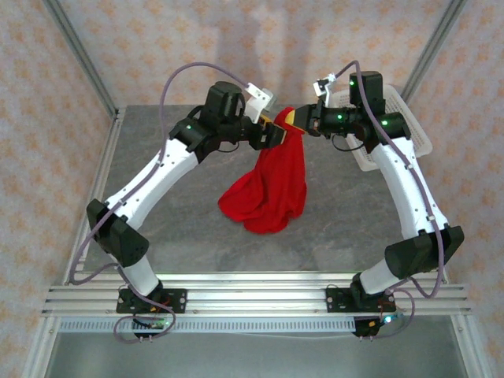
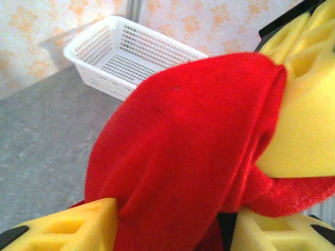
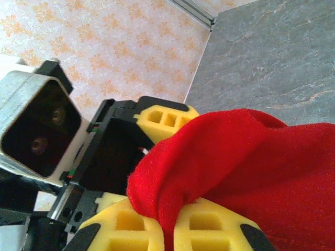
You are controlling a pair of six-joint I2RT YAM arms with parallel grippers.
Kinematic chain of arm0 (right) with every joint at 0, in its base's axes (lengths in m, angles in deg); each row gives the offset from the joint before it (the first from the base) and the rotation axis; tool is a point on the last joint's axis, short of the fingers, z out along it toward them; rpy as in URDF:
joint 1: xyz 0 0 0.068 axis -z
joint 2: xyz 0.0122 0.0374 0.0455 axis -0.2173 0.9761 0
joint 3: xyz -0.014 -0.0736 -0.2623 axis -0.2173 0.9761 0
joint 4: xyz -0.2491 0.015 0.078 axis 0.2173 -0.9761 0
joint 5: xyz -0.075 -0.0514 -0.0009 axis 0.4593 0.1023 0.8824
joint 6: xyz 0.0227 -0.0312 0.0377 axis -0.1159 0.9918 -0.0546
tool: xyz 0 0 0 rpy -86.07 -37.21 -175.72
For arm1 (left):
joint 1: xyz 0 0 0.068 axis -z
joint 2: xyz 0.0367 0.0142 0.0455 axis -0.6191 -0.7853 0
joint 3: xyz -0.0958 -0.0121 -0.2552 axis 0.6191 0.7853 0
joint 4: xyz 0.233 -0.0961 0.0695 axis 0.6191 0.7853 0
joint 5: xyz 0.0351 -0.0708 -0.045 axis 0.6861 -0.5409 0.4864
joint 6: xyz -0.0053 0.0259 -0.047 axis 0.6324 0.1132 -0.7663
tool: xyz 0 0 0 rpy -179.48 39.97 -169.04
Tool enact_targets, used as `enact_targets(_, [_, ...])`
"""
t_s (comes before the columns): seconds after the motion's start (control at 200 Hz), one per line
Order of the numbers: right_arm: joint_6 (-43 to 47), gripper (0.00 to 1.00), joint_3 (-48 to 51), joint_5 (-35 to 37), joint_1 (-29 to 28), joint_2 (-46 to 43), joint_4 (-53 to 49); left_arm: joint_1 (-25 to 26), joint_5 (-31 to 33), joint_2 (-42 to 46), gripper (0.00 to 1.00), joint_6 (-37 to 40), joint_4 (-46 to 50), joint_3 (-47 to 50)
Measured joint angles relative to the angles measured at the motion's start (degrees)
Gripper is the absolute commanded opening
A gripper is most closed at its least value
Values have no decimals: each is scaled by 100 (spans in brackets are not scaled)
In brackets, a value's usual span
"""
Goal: Fold the inside-out t-shirt
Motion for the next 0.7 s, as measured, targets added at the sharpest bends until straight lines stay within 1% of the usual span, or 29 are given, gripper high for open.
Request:
enact_targets(0.025, [0, 0, 0, 2, -2, 0, 0, -7, -48, -48, 38, -39, -15, -11])
enact_targets(0.065, [0, 0, 7, 2, 0, 0, 0, -7, -105, -125, 17, -66, -26, -35])
enact_targets(0.09, [2, 0, 20, 4, 0, 0, 2, -7, -96, -168, 1, -138, -28, -42])
enact_targets(0.095, [2, 0, 20, 4, 0, 0, 2, -7, -101, -175, 0, -131, -28, -44])
enact_targets(0.135, [9, 6, 50, 13, 0, 0, -2, -7, -76, -223, 0, -212, -48, -46])
enact_targets(0.175, [33, 17, 85, 85, -2, -2, -39, -7, -11, -236, 0, -341, -68, -46])
enact_targets(0.225, [90, 29, 131, 361, -2, -20, -140, -20, 44, -234, 0, -597, -109, -46])
enact_targets(0.25, [142, 35, 177, 656, -13, -52, -197, -37, 48, -229, 0, -791, -195, -46])
enact_targets(0.285, [166, 38, 289, 1115, -26, -138, -225, -68, 33, -229, 0, -1008, -297, -46])
enact_targets(0.3, [146, 38, 385, 1392, -28, -205, -223, -81, 22, -229, 0, -1071, -321, -46])
enact_targets(0.32, [157, 39, 463, 1582, -37, -258, -219, -111, -7, -229, 0, -1200, -372, -46])
enact_targets(0.37, [162, 37, 918, 2269, -33, -577, -203, -195, -94, -229, 0, -1508, -450, -46])
enact_targets(0.41, [153, 35, 1292, 2664, -31, -826, -120, -249, -125, -219, 0, -1681, -470, -46])
enact_targets(0.48, [125, 37, 1917, 3213, -26, -1281, -7, -321, -153, -190, 0, -1858, -459, -44])
enact_targets(0.56, [66, 42, 2389, 3458, -28, -1652, 203, -345, -162, -109, 0, -1932, -398, -35])
enact_targets(0.59, [33, 45, 2575, 3499, -52, -1812, 372, -345, -160, -55, 0, -1947, -350, -22])
enact_targets(0.62, [7, 51, 2710, 3528, -79, -1934, 516, -345, -160, 0, 0, -1969, -310, -2])
enact_targets(0.63, [9, 58, 2776, 3550, -103, -1987, 610, -345, -160, 17, 0, -1971, -289, 0])
enact_targets(0.645, [20, 60, 2828, 3552, -129, -2039, 684, -345, -162, 44, 0, -1985, -267, 4])
enact_targets(0.666, [-17, 69, 2911, 3558, -199, -2116, 817, -345, -162, 70, 0, -1998, -247, 11])
enact_targets(0.696, [-17, 73, 3051, 3611, -343, -2218, 1078, -345, -164, 125, 0, -2013, -229, 24])
